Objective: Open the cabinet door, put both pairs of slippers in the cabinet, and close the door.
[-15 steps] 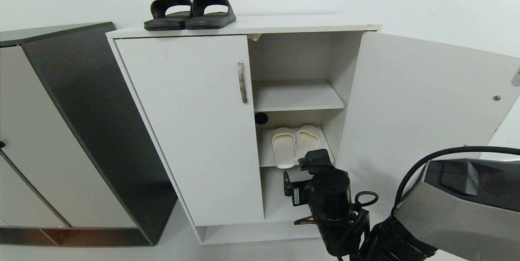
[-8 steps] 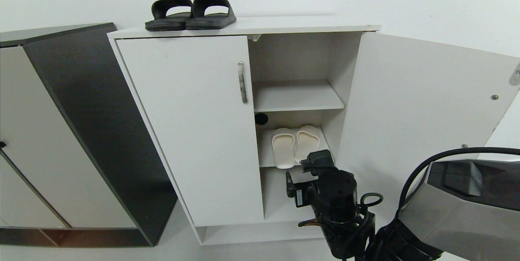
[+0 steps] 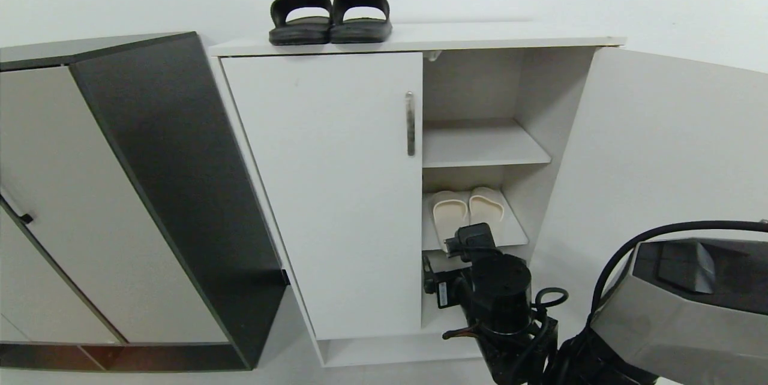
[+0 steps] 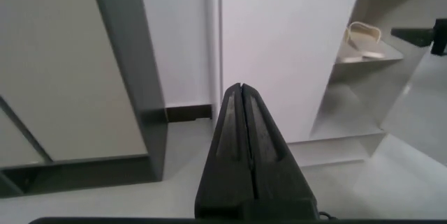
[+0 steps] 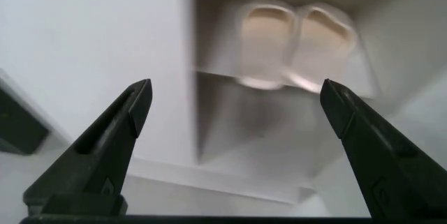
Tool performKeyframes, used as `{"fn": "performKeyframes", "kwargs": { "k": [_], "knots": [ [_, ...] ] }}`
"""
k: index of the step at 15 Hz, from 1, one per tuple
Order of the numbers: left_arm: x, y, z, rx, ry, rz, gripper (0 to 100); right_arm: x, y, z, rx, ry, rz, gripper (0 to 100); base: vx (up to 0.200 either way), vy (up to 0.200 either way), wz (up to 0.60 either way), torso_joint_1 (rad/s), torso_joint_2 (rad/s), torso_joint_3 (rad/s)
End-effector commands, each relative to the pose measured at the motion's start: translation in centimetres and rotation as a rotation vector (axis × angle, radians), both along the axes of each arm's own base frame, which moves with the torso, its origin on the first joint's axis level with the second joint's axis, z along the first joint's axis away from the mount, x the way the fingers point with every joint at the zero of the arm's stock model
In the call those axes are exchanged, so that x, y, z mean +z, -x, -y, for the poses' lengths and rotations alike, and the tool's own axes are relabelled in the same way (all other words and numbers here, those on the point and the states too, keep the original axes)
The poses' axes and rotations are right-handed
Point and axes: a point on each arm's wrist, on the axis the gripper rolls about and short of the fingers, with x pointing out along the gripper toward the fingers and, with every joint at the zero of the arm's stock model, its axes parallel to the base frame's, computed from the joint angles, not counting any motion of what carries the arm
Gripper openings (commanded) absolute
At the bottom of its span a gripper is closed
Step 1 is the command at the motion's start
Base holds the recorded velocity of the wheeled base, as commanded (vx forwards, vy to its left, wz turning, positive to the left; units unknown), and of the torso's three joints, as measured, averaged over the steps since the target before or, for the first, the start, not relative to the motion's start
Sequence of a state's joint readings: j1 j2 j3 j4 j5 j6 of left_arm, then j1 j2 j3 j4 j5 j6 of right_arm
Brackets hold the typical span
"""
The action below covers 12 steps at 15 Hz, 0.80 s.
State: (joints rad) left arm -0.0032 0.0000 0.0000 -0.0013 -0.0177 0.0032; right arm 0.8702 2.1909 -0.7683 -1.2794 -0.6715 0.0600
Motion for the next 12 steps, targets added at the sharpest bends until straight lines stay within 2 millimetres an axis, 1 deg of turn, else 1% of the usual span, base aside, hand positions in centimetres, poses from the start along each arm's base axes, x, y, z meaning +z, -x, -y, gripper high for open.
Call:
{"fn": "performKeyframes", "kwargs": {
  "k": [1, 10, 12],
  "knots": [
    [0.01, -0.01, 0.00, -0.001, 0.000, -0.001, 0, -0.09, 0.07, 0.11, -0.001, 0.002, -0.002, 100, 0.000, 0.200, 0.00, -0.002, 0.01, 0.012],
    [0.01, -0.01, -0.01, 0.004, 0.002, -0.001, 0, -0.17, 0.35, 0.44, 0.004, 0.008, 0.007, 100, 0.000, 0.200, 0.00, 0.002, 0.00, 0.002],
    [0.01, -0.01, -0.01, 0.004, 0.002, -0.001, 0, -0.28, 0.65, 0.73, 0.026, 0.018, 0.007, 100, 0.000, 0.000, 0.00, 0.000, 0.00, 0.000]
  ]
}}
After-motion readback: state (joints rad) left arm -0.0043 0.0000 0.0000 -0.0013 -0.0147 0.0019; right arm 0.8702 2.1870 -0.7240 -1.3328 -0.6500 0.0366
